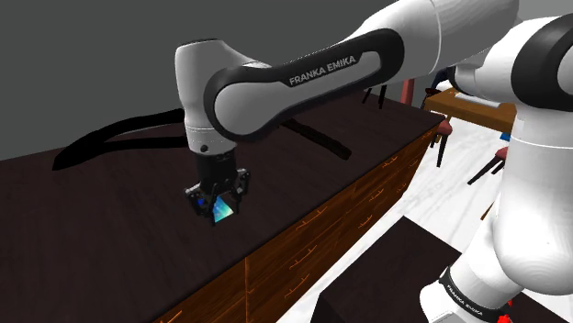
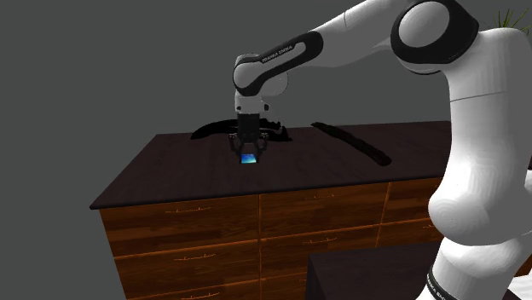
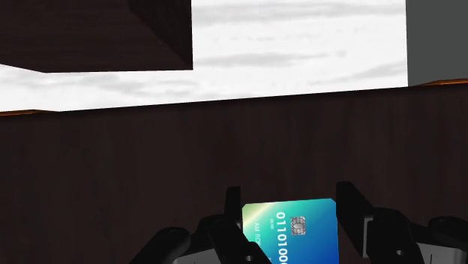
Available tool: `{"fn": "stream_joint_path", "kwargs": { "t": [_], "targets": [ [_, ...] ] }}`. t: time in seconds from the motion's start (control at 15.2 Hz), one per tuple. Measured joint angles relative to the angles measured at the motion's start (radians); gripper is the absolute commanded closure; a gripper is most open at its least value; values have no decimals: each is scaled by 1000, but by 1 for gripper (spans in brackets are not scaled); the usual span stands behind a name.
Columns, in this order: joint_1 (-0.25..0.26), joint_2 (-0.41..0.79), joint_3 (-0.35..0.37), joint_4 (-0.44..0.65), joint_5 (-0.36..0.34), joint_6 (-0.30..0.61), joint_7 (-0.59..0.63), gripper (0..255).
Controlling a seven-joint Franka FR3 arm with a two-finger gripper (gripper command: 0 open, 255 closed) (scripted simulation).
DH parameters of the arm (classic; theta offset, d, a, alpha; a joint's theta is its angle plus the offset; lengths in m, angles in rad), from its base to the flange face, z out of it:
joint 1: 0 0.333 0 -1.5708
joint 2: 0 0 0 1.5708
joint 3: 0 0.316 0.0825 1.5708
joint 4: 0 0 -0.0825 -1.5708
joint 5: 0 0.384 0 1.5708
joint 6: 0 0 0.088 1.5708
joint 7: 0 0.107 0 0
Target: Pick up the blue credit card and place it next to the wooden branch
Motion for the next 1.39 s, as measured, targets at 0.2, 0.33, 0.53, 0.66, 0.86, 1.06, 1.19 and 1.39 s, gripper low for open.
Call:
{"fn": "stream_joint_path", "kwargs": {
  "t": [0.2,0.33,0.53,0.66,0.86,1.06,1.19,1.39],
  "targets": [
    [-3,-14,3,21,8,-34,-4,255],
    [-3,-18,4,42,10,-57,-4,255],
    [-4,-31,7,66,17,-92,-3,255],
    [-30,-67,4,31,35,-91,-34,255],
    [-87,-144,-12,-52,73,-79,-111,255],
    [-139,-222,-34,-135,109,-70,-193,255],
    [-169,-269,-54,-192,130,-58,-250,255],
    [-210,-336,-89,-262,154,-54,-335,255]
  ]
}}
